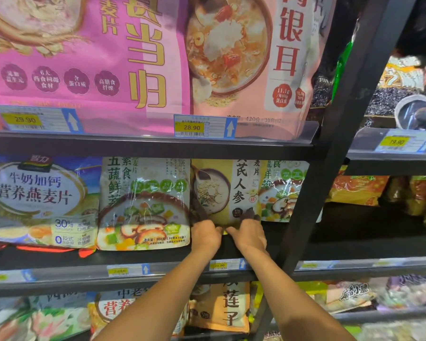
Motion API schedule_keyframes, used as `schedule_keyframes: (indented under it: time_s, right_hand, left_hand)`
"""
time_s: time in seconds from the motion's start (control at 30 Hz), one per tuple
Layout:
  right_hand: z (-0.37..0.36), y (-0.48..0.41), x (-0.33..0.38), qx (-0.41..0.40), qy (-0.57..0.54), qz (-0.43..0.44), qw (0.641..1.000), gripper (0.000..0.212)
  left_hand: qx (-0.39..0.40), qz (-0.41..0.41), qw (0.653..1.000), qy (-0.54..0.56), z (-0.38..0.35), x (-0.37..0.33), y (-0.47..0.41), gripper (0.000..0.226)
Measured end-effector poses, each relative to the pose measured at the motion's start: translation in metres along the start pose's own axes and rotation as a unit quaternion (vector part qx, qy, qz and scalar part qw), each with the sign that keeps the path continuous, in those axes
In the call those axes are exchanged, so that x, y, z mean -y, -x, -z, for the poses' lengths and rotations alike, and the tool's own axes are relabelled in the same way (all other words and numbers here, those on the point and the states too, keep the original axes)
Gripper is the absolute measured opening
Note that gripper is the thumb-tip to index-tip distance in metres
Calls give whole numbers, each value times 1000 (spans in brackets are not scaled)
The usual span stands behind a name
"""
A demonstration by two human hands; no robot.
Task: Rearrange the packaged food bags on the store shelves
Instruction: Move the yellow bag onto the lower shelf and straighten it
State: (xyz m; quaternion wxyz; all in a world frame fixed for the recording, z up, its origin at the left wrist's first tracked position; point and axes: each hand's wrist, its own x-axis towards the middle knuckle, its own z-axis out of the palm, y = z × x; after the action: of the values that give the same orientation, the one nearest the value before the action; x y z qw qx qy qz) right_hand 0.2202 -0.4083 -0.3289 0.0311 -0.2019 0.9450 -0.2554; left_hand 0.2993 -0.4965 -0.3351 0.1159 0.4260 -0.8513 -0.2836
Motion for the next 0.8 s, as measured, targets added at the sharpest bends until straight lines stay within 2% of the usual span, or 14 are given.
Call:
schedule_keyframes:
  time_s: [0.1, 0.27, 0.47, 0.57, 0.67, 0.8]
  right_hand:
    - [-7, -9, -2, 8, 28, -8, 1000, 70]
    - [-7, -12, 1, 29, 39, -23, 999, 66]
    - [-3, -10, 2, 33, 18, -26, 999, 75]
    - [1, -5, 3, 35, 24, -18, 999, 69]
    - [8, 6, 6, 41, 25, -20, 999, 55]
    - [15, 28, 7, 40, 26, -6, 999, 58]
  left_hand:
    - [3, -1, 1000, -7, -3, -2, -2, 40]
    - [13, 21, 998, 50, 1, -3, -4, 37]
    - [24, 15, 995, 98, 8, -1, 2, 31]
    - [46, 19, 995, 89, 16, 2, 8, 37]
    - [70, -8, 995, 67, 23, 6, 18, 45]
    - [71, -98, 992, 19, 36, 25, 39, 57]
